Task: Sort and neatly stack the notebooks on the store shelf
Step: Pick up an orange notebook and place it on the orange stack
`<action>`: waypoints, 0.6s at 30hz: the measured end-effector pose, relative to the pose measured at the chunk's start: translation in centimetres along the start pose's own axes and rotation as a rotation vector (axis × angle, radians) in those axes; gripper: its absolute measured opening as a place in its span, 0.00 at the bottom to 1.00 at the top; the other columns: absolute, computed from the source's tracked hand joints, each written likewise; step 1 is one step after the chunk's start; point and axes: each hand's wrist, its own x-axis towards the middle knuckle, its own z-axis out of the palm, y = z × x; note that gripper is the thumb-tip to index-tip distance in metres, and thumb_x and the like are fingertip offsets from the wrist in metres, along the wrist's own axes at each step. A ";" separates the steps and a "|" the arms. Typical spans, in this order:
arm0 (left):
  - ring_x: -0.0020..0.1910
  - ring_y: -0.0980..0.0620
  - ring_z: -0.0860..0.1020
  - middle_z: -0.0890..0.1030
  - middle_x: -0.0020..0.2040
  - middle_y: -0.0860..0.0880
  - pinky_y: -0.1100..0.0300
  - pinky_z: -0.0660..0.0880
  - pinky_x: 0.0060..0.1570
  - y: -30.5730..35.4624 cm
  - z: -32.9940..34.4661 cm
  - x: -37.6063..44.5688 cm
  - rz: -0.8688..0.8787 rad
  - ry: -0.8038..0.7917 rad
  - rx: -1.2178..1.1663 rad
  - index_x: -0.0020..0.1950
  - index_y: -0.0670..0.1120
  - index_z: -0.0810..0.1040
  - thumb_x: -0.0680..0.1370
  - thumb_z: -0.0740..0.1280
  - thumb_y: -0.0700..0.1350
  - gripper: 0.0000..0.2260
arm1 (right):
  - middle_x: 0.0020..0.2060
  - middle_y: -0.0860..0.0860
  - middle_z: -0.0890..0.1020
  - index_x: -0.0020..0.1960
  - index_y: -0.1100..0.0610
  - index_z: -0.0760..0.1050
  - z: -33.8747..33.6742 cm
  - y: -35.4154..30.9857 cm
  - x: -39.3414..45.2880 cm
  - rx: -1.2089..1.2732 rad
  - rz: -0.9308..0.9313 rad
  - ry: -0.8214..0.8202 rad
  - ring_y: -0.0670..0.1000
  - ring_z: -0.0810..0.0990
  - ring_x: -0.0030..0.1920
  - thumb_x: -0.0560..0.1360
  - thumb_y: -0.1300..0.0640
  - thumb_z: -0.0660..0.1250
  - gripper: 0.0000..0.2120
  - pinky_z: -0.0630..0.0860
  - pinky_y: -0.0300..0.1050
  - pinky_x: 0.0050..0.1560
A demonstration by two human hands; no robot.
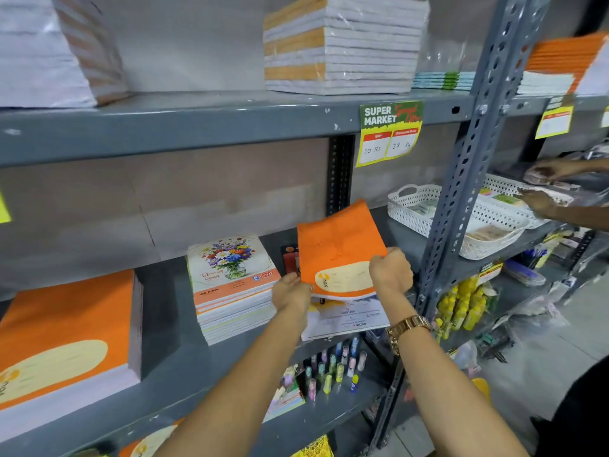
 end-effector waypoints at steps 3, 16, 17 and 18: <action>0.60 0.41 0.75 0.77 0.62 0.40 0.49 0.73 0.63 1.7 -2.1 0.0 0.015 -0.037 -0.060 0.63 0.38 0.72 0.73 0.65 0.29 0.19 | 0.49 0.61 0.82 0.54 0.63 0.75 -0.5 -2.2 -1.6 0.043 -0.060 0.024 0.63 0.80 0.50 0.77 0.62 0.59 0.10 0.74 0.50 0.44; 0.45 0.46 0.78 0.80 0.42 0.44 0.55 0.76 0.47 5.4 -20.4 -0.5 0.107 0.144 -0.160 0.36 0.47 0.75 0.73 0.62 0.29 0.13 | 0.52 0.61 0.82 0.57 0.64 0.74 6.6 -11.5 -15.0 0.134 -0.175 -0.227 0.61 0.80 0.52 0.78 0.60 0.59 0.12 0.74 0.48 0.45; 0.41 0.48 0.77 0.79 0.40 0.45 0.58 0.75 0.42 5.6 -21.9 -0.7 0.111 0.151 -0.173 0.37 0.46 0.75 0.74 0.62 0.29 0.13 | 0.53 0.61 0.81 0.58 0.64 0.74 7.3 -12.0 -16.2 0.146 -0.178 -0.258 0.62 0.80 0.53 0.78 0.60 0.59 0.12 0.74 0.48 0.46; 0.38 0.50 0.76 0.77 0.41 0.45 0.60 0.73 0.39 5.8 -23.4 -0.9 0.115 0.161 -0.192 0.41 0.44 0.75 0.74 0.60 0.28 0.11 | 0.54 0.61 0.81 0.59 0.64 0.74 8.0 -12.5 -17.3 0.154 -0.184 -0.284 0.61 0.79 0.54 0.78 0.59 0.60 0.12 0.74 0.48 0.48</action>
